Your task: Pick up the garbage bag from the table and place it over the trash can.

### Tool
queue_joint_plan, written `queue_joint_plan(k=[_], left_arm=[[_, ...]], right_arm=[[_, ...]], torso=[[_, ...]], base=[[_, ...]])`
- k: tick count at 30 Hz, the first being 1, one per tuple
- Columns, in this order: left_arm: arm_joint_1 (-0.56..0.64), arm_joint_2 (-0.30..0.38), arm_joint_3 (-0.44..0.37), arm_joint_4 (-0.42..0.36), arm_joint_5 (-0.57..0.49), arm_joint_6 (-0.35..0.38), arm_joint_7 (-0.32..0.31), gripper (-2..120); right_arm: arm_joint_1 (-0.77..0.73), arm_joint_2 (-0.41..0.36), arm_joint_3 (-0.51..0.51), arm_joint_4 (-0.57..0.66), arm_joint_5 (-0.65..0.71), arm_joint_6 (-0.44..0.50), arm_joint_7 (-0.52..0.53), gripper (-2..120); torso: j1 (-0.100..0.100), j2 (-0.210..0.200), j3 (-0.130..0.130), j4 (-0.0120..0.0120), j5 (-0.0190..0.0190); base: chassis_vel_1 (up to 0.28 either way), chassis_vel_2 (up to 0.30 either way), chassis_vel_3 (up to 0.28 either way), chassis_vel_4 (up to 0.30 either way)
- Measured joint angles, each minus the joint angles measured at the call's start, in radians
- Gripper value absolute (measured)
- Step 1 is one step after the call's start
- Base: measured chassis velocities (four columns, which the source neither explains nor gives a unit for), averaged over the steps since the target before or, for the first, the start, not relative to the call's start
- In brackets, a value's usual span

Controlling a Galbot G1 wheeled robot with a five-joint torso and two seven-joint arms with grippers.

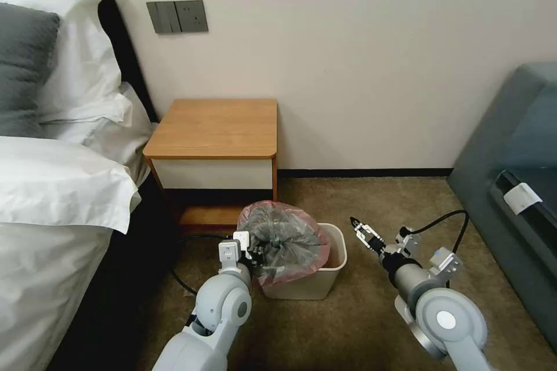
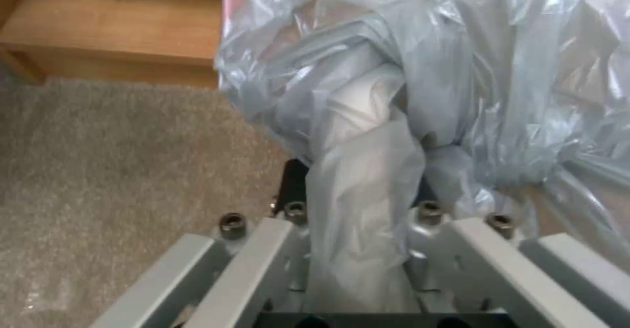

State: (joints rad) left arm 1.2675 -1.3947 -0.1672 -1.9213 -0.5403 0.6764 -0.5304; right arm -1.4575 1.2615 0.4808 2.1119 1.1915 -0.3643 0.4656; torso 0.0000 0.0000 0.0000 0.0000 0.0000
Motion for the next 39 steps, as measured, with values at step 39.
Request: queue_joint_plan(k=[39], left_arm=[[0.088, 0.074, -0.132, -0.218, 0.091, -0.243, 0.186, 7]], right_arm=[[0.093, -0.086, -0.150, 0.299, 0.187, -0.228, -0.011, 100]], torso=[[0.000, 0.000, 0.000, 0.0001, 0.0000]], base=[[0.000, 0.000, 0.000, 0.000]])
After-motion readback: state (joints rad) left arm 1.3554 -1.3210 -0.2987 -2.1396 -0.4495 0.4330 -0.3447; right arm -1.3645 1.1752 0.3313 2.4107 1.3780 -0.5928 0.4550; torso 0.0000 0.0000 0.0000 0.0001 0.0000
